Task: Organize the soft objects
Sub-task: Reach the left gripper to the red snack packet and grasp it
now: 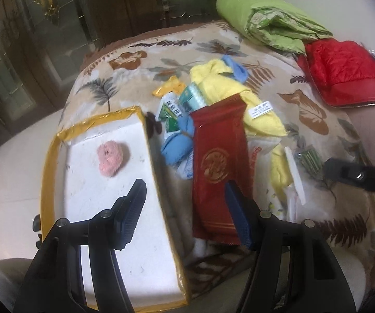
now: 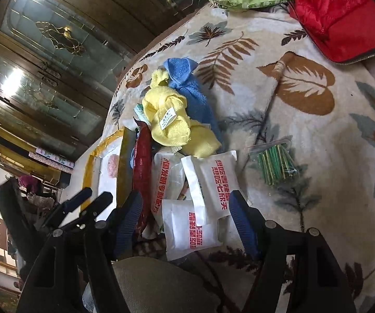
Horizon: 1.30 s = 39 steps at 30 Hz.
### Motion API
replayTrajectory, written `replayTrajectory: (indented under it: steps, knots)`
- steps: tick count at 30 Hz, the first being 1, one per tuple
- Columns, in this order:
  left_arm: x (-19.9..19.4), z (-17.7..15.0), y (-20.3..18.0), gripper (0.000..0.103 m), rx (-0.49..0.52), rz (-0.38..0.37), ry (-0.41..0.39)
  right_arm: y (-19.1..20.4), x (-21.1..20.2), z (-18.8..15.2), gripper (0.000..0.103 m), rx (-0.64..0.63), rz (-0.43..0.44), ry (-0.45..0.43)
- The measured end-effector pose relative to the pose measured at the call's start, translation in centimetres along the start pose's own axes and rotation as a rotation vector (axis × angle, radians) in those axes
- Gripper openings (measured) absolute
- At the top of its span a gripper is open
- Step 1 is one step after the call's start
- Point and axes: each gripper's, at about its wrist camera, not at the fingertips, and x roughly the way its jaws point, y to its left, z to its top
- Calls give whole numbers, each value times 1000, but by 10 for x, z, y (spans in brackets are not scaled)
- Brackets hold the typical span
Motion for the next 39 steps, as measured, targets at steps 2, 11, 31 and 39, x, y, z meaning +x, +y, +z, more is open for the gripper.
replayTrajectory:
  steps: [2, 11, 31, 39]
  knots:
    - [2, 2, -4, 62, 4, 23, 5, 3, 3, -1, 69, -8, 8, 3]
    - [17, 0, -11, 62, -10, -16, 53, 3, 17, -3, 69, -9, 63, 58]
    - [41, -1, 18, 62, -140, -248, 133, 1, 13, 1, 66, 0, 88, 65]
    - [43, 25, 0, 63, -62, -277, 135, -13, 32, 11, 67, 34, -49, 121]
